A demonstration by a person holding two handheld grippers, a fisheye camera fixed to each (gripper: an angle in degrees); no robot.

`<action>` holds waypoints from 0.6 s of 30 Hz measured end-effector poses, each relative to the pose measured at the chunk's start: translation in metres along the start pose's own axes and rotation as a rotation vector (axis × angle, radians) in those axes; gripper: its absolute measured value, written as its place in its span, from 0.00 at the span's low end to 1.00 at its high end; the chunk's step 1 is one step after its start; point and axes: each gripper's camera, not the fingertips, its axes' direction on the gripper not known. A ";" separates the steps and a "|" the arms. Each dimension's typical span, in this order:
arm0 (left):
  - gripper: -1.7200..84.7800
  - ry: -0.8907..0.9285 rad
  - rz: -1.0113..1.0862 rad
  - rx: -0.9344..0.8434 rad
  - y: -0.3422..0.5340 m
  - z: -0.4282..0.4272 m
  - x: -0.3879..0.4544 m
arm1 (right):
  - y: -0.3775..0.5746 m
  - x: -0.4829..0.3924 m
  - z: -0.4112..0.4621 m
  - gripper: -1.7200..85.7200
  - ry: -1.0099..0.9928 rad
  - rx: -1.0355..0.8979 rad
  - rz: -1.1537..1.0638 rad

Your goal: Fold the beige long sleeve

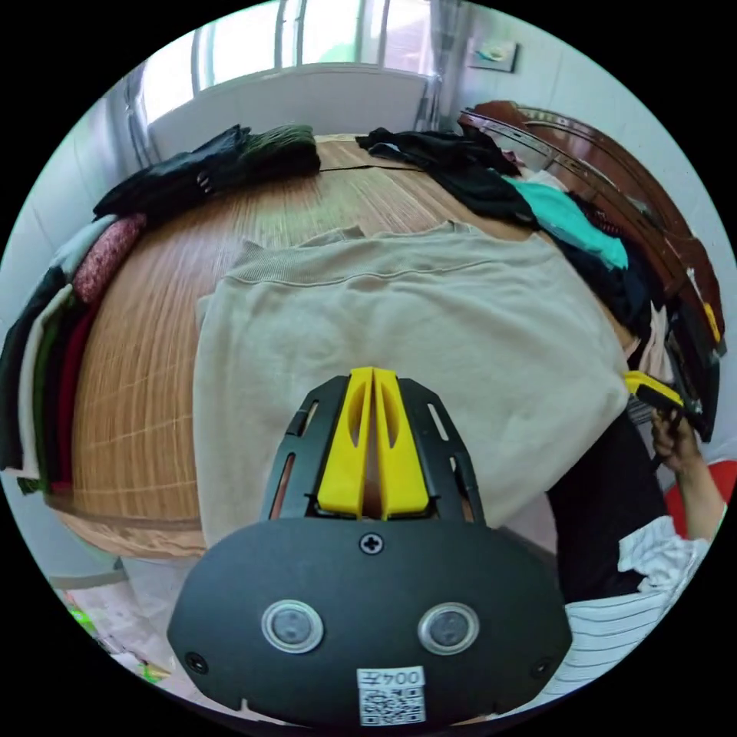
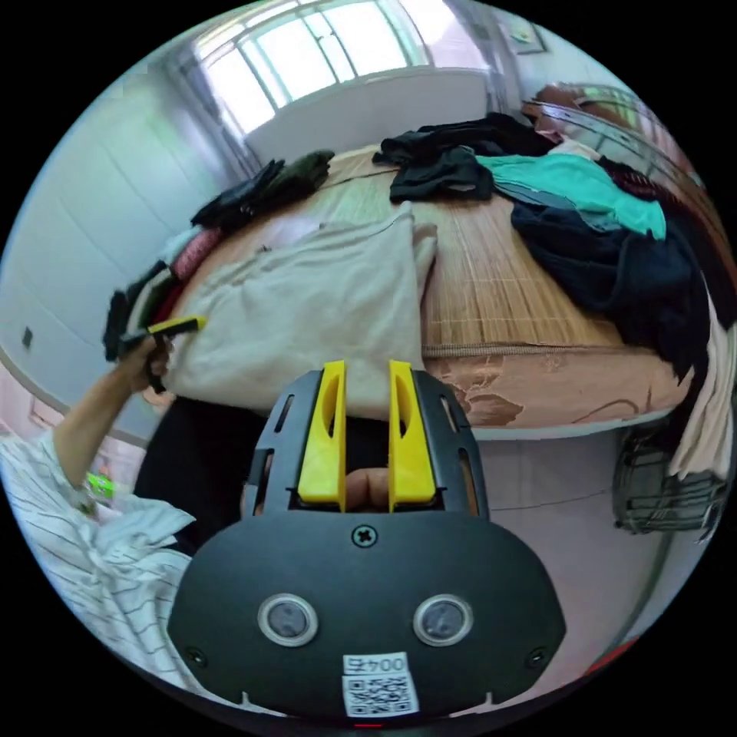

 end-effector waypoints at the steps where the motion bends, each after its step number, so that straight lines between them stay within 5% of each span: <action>1: 0.04 0.005 -0.028 -0.006 0.021 -0.002 -0.036 | -0.001 0.020 -0.016 0.13 -0.064 0.033 0.063; 8: 0.13 0.170 0.321 0.226 0.224 -0.046 -0.023 | 0.050 0.199 -0.021 0.18 -0.746 0.086 0.711; 18: 0.17 0.210 0.643 0.163 0.465 0.049 0.001 | 0.067 0.283 0.022 0.22 -0.907 0.006 0.818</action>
